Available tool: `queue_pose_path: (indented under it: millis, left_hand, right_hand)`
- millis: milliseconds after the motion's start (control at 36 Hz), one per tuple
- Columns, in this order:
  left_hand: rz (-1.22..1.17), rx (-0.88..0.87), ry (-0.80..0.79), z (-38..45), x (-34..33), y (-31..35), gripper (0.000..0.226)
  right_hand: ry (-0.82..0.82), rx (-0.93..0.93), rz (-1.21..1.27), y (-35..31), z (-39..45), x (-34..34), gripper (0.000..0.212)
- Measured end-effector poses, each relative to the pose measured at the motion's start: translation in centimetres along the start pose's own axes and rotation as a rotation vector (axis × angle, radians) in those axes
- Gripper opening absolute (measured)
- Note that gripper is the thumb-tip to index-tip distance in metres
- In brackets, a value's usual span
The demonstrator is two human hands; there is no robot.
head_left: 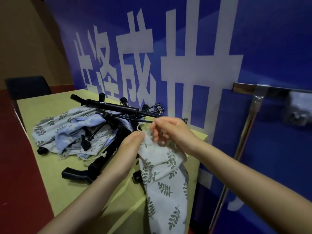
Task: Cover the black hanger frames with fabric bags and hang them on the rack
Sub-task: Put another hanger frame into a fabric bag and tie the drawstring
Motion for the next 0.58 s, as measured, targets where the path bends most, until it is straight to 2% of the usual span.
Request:
queue_pose_path:
  millis: [111,194,389,583]
  left_hand:
    - [-0.096,0.031,0.044,-2.3,0.0,0.4,0.029]
    - [-0.128,0.036,0.063,-4.0,-0.1,0.6,0.029]
    - [-0.169,-0.011,0.059,-8.7,-1.0,-0.4,0.026]
    - [-0.211,0.196,0.01,-11.9,-3.6,-4.6,0.022]
  right_hand:
    - [0.065,0.004,-0.016,0.4,-2.7,-0.9,0.028]
    - [0.115,-0.018,-0.174,1.2,-4.6,-0.7,0.03]
    - [0.027,-0.218,-0.181,1.3,-9.9,-2.7,0.03]
    - [0.054,-0.408,-0.379,5.0,-14.2,-2.4,0.031]
Point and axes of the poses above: each hand's wrist, its own z-axis towards the middle knuckle, its own x-axis out of the back of the hand, y = z × x, the point moved 8 cm from there along z, towards the middle knuckle, and after that the axes turned 9 degrees about z, right-handed, at the moved point
